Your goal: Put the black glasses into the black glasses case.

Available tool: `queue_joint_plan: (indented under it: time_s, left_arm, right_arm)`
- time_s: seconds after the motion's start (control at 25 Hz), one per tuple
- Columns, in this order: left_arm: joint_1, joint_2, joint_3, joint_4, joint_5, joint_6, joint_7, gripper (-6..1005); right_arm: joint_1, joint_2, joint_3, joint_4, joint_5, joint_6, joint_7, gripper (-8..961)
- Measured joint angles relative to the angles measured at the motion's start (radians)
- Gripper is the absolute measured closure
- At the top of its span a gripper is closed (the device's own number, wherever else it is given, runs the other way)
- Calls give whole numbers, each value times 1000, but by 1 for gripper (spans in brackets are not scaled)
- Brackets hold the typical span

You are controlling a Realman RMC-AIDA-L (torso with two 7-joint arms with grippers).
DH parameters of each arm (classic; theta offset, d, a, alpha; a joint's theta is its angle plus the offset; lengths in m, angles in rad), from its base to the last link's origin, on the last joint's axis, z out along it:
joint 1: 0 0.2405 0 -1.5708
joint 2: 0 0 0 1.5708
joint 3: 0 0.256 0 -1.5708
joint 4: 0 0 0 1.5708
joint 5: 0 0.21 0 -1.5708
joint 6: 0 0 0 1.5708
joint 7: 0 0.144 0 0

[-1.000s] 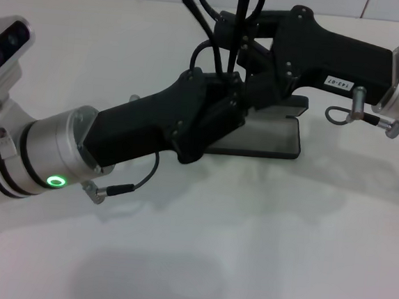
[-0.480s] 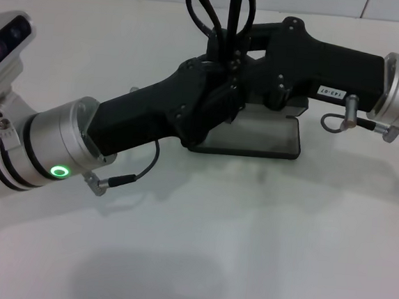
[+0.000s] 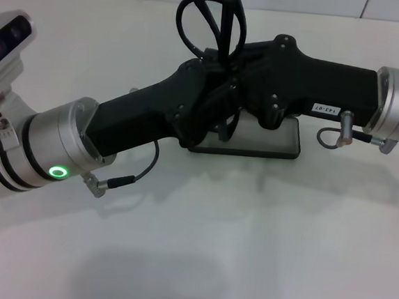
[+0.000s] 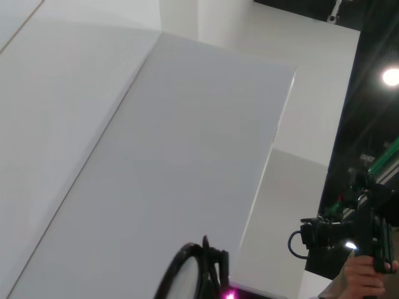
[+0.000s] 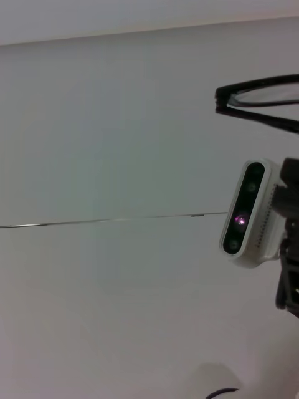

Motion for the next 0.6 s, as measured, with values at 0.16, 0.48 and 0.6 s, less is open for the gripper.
queue_joint_plan:
  time_s: [0.16, 0.48, 0.6]
  left_arm:
    - [6, 0, 0, 0, 0, 8, 0, 948]
    - [107, 66, -17, 84, -20, 144, -77, 948]
    - [201, 104, -32, 187, -61, 144, -127, 948]
  right_arm:
    - [-5, 0, -1, -1, 0, -2, 0, 848]
    - [-10, -9, 4, -24, -174, 27, 78, 848]
    - [-23, -11, 6, -133, -367, 53, 202, 848]
